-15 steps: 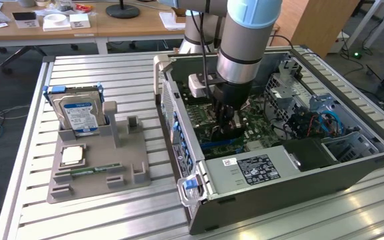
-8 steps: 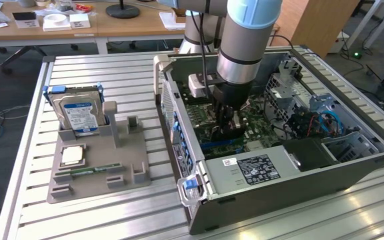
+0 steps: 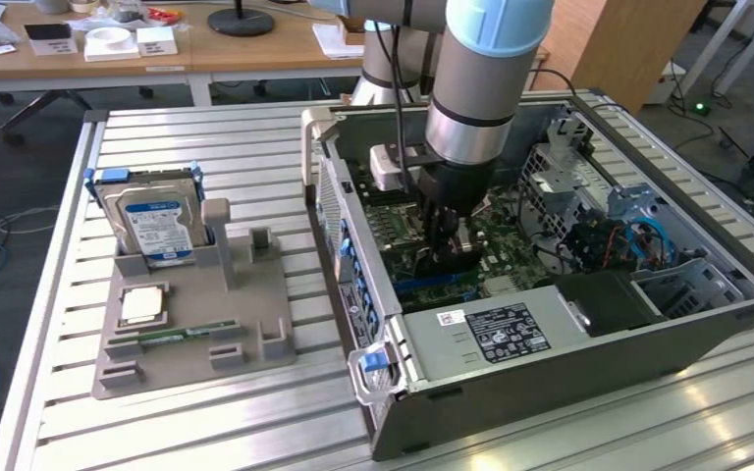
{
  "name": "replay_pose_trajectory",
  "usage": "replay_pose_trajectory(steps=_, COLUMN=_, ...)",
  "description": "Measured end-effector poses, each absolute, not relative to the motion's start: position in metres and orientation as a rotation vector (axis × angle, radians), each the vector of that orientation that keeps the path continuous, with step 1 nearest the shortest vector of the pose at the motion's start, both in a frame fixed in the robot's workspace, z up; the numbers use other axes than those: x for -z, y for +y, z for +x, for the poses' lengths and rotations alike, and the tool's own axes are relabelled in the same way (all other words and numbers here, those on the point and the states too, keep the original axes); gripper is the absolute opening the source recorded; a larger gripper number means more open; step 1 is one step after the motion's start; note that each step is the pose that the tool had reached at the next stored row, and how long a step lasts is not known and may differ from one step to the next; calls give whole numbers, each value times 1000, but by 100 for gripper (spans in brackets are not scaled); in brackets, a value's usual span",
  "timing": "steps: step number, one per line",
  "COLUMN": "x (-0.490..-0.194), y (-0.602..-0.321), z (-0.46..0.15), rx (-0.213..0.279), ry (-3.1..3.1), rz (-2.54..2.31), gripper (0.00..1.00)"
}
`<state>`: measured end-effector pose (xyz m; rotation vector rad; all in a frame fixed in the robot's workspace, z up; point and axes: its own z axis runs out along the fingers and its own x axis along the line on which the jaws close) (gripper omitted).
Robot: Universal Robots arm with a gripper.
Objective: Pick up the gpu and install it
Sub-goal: 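Insert the gpu into the slot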
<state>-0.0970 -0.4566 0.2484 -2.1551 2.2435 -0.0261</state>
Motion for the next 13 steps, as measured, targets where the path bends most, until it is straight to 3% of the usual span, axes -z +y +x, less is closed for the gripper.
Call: replay_pose_trajectory(steps=13, x=-244, y=-457, z=-97, rx=26, ry=2249, rz=-2150, gripper=26)
